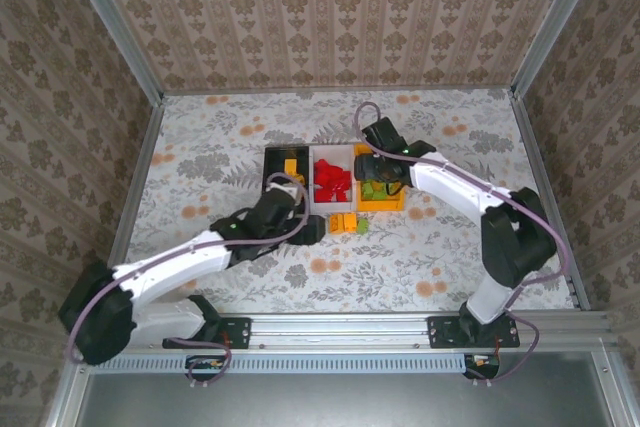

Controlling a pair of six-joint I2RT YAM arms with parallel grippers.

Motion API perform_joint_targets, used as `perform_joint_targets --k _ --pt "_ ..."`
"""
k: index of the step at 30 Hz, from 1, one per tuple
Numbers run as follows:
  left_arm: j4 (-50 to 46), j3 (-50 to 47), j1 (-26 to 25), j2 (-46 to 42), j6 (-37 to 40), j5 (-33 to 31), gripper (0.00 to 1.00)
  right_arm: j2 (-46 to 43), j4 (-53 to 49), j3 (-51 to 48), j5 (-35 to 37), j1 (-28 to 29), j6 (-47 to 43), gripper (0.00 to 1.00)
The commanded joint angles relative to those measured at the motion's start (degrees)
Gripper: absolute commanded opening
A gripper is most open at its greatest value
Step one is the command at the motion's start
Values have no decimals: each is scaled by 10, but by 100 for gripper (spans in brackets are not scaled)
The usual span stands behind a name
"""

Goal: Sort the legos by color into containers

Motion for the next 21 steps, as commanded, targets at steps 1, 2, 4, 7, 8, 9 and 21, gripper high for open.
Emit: perform_joint_targets --k 1,2,4,7,8,9,21 --pt "22 52 -31 76 42 -39 88 -70 9 -40 -13 6 9 70" --pt "26 66 -38 104 43 -41 83 -86 14 -54 -14 7 13 70" --pt "41 85 -44 149 42 -43 77 -117 21 -84 -18 10 20 71" --pt "88 90 -47 196 36 -40 73 -152 23 -117 -18 12 25 71" --pt "103 90 -47 206 34 -37 73 -175 22 -125 -19 12 25 71" --pt "114 91 -47 215 33 -36 73 -185 21 -132 -19 12 27 71" --pt "89 98 -44 262 -1 -69 58 -245 12 -157 -14 13 23 71"
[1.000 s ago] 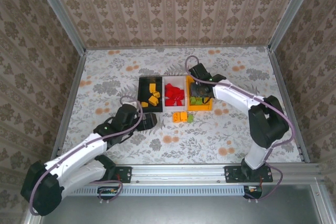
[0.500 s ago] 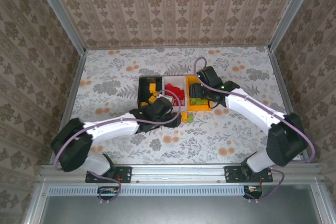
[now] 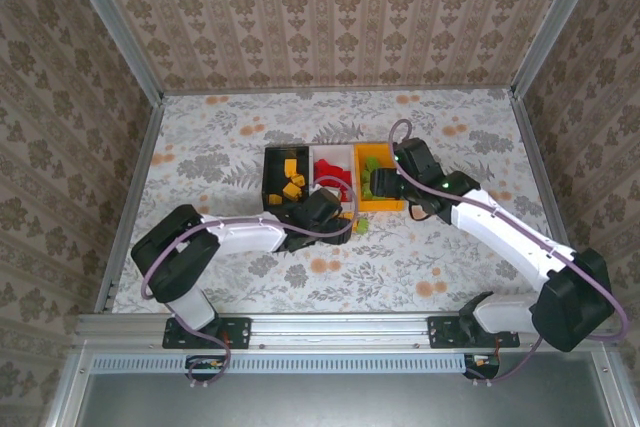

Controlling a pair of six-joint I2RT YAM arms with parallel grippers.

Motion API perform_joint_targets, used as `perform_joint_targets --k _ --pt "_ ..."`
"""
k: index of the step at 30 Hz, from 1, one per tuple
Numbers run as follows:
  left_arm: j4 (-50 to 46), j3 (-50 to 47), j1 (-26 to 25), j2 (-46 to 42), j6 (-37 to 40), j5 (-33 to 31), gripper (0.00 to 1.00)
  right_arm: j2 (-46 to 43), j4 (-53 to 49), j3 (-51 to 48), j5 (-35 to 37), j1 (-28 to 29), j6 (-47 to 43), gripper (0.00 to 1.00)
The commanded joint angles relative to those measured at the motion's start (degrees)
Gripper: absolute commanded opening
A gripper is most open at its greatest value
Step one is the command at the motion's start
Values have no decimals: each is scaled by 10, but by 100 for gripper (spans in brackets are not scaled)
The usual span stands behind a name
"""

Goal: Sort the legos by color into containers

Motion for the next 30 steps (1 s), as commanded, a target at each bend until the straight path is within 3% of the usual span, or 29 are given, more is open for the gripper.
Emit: perform_joint_targets --k 1,9,15,18,26,30 --pt "-35 0 3 -1 -23 -39 56 -20 -2 -9 2 3 7 71" --pt "-70 -80 9 -78 -68 -56 42 -33 0 -16 1 3 10 71" --pt "-53 -75 0 -116 -38 -32 67 -36 5 -16 -2 3 11 71" --pt "-75 -40 -3 -91 -24 -47 74 -38 3 -14 -3 3 12 71" --pt "-153 -6 -3 -41 -30 -105 76 -52 -4 -23 3 3 8 72" --pt "-167 -6 -10 -22 -36 -107 66 -55 0 -26 2 3 10 72"
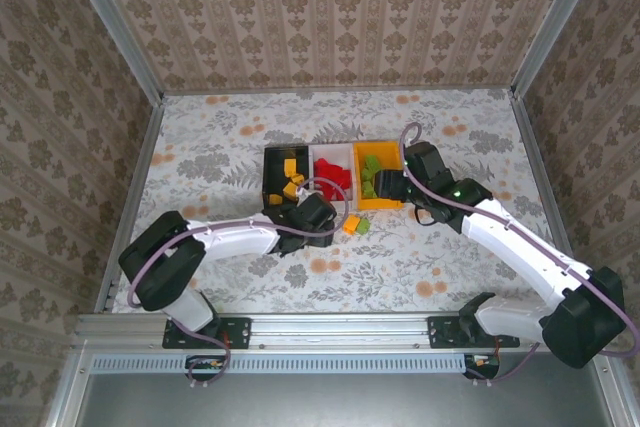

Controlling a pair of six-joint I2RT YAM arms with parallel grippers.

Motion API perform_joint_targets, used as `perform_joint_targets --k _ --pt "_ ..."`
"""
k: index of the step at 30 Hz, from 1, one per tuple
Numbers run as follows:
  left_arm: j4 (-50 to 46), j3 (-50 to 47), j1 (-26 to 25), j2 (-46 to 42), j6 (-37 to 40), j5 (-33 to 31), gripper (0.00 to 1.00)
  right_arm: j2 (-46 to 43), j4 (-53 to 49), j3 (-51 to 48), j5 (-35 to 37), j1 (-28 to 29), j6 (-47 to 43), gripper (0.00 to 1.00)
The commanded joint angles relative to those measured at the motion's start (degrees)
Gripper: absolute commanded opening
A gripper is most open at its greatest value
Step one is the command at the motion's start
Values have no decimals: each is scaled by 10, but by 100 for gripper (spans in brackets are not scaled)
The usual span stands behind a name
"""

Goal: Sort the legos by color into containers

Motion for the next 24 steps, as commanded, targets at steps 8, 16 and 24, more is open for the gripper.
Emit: perform_joint_targets --k 8,16,24 --pt "-9 -2 -13 26 6 -15 43 -15 -3 -2 6 3 8 72" --pt "-50 -23 -43 -81 -6 -29 31 -19 -4 -8 10 2 10 72" --pt "-136 40 46 -204 62 -46 32 -32 -2 -27 7 1 17 72"
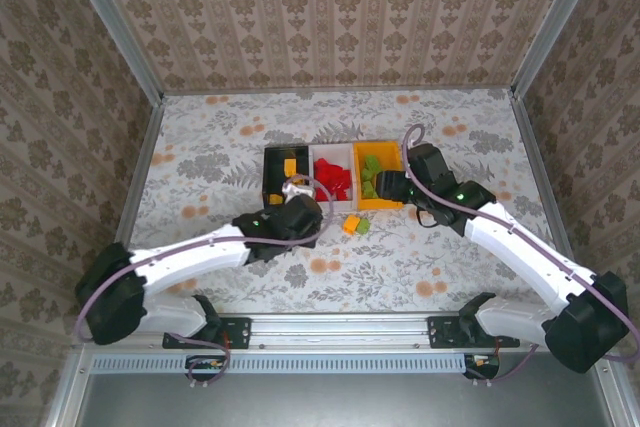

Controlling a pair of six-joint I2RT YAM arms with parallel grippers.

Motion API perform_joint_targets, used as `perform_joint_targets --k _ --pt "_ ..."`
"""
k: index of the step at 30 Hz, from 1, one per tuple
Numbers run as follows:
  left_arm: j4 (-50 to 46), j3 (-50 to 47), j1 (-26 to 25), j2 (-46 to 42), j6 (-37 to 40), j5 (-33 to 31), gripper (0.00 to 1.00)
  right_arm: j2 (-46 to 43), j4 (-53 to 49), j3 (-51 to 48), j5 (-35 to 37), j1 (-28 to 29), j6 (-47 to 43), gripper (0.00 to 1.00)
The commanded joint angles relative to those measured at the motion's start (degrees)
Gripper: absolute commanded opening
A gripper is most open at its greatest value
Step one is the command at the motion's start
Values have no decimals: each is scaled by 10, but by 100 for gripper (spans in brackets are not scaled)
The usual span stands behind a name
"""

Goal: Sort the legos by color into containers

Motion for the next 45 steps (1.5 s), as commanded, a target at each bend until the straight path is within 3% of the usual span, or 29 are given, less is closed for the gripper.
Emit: perform_joint_targets --k 1,5,12,18,22,28,29,35,45 --pt "-39 43 71 -5 54 -8 32 -13 -3 -17 6 1 14 72" --pt "-6 92 162 64 94 37 32 -12 -6 -30 8 1 17 72" --pt "2 183 212 210 116 42 32 -28 -20 -52 -3 3 18 72" --pt "5 208 217 243 109 52 55 -41 -14 -83 -36 7 23 73" --pt "28 190 207 192 92 81 73 -27 24 -105 -69 19 25 74" --pt "36 147 147 77 81 95 87 44 70 -107 -72 60 40 75" --pt "34 136 134 56 77 91 98 61 80 -106 -70 67 44 75" --pt "36 41 73 -52 33 59 100 147 131 -96 -52 78 85 74" --pt "51 -69 59 -155 -34 34 100 230 155 -92 -41 69 105 68"
